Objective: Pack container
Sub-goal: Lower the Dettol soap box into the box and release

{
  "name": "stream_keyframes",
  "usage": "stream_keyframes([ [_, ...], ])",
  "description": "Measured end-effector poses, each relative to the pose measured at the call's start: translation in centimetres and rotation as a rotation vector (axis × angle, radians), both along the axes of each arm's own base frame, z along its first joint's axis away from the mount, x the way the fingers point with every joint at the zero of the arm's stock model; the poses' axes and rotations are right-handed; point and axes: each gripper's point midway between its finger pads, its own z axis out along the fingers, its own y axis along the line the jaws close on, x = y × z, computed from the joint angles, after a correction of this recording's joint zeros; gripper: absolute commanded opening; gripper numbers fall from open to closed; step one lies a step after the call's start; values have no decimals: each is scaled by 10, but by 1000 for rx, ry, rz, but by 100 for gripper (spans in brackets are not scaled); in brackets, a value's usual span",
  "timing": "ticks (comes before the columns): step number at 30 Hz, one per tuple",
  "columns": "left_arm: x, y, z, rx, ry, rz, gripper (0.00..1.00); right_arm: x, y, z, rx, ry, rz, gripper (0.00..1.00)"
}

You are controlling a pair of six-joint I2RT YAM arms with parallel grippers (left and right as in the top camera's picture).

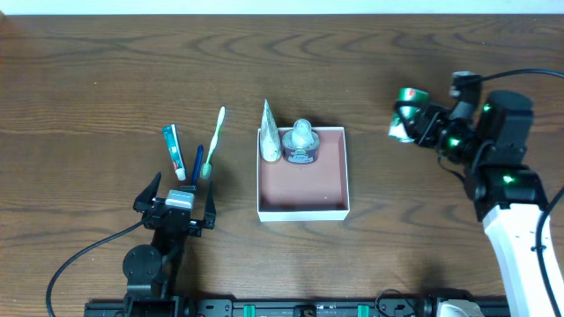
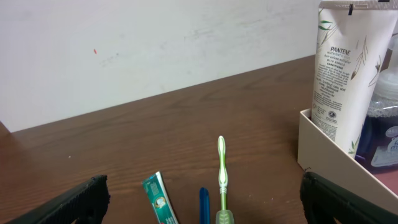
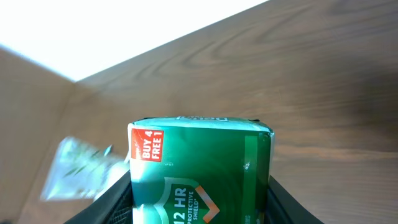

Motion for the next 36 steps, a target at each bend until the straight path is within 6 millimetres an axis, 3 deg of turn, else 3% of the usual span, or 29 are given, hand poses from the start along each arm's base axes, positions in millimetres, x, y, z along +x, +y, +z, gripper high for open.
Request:
stream_keyframes([
  [8, 0, 0, 0, 0, 0, 0, 98, -14, 65, -23, -28, 61, 172, 38],
  [17, 0, 0, 0, 0, 0, 0, 98, -8, 108, -68, -96, 125, 250, 37],
  [25, 0, 0, 0, 0, 0, 0, 98, 2, 112, -102, -139, 190, 214, 36],
  [33, 0, 0, 0, 0, 0, 0, 98, 8, 112, -115, -164, 206, 185, 35],
  [36, 0, 0, 0, 0, 0, 0, 98, 6, 116, -120, -174, 213, 191, 40],
])
